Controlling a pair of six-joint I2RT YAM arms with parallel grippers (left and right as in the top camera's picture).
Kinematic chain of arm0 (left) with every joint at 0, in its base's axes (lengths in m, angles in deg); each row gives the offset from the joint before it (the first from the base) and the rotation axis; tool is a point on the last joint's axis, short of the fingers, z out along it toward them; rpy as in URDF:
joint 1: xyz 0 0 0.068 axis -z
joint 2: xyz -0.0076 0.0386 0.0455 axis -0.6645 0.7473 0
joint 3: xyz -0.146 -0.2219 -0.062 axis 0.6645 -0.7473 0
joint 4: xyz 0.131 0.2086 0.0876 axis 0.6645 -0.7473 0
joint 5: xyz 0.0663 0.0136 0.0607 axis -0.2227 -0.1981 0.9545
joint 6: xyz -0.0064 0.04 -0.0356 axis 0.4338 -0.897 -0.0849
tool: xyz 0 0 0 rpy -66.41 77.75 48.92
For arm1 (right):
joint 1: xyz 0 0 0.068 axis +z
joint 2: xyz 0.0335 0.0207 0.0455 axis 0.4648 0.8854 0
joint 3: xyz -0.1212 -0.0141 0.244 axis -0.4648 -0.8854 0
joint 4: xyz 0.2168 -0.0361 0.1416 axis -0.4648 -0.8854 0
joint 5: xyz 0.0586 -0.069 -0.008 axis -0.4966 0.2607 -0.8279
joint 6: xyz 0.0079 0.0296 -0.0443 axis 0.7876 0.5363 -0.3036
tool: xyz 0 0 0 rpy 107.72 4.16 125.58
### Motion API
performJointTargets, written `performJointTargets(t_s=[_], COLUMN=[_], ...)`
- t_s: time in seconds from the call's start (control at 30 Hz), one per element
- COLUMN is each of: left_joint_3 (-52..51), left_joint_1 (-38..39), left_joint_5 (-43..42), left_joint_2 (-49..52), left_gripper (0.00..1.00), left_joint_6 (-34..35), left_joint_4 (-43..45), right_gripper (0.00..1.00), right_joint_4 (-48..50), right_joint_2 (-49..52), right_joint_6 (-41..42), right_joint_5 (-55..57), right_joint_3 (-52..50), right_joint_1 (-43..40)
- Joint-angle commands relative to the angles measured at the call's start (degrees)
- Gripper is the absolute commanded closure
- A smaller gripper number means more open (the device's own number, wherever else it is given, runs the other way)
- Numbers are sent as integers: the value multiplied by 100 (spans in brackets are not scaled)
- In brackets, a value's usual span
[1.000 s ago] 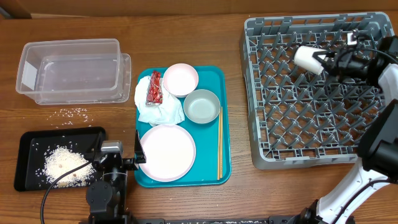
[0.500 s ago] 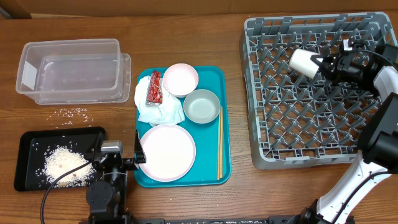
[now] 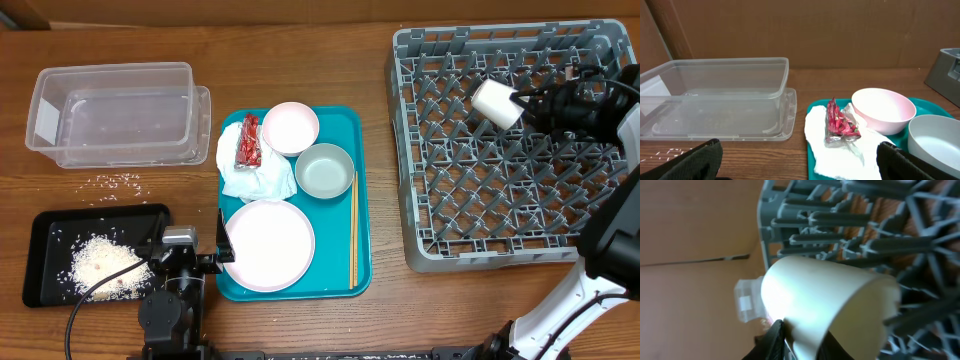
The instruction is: Sort waste into correct bins and load items into the dishwasher
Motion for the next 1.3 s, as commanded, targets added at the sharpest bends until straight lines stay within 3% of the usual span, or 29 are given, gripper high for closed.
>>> performJointTargets(t_s=[0.0,0.27,0.43,0.7,0.93,1.27], left_joint_3=[-26,-24,-24,-24,-24,-26], left_joint_1=[46,46,46,46,46,46], left_joint_5=[11,11,11,11,11,11], left_joint_2=[-55,-55,-55,-55,-55,-55], left_gripper=[0,0,0,0,0,0], left_joint_6=[-107,-109,-107,-109,-109,-109], left_joint_4=[-11,-11,-11,-11,-11,-11], right_gripper=[80,79,79,80,90,95], right_joint_4=[-136,-616,-599,-138,369,251], right_joint_2=[-256,-1012,-1270,-1244,-1082,-490], right_joint_6=[140,715,717,525,597,1045], right_joint_5=[1268,3187,3261,3840,4935,5722], right_joint_3=[227,511,511,444,444,444], right_joint_1=[-39,-26,190,1156,1923,2061])
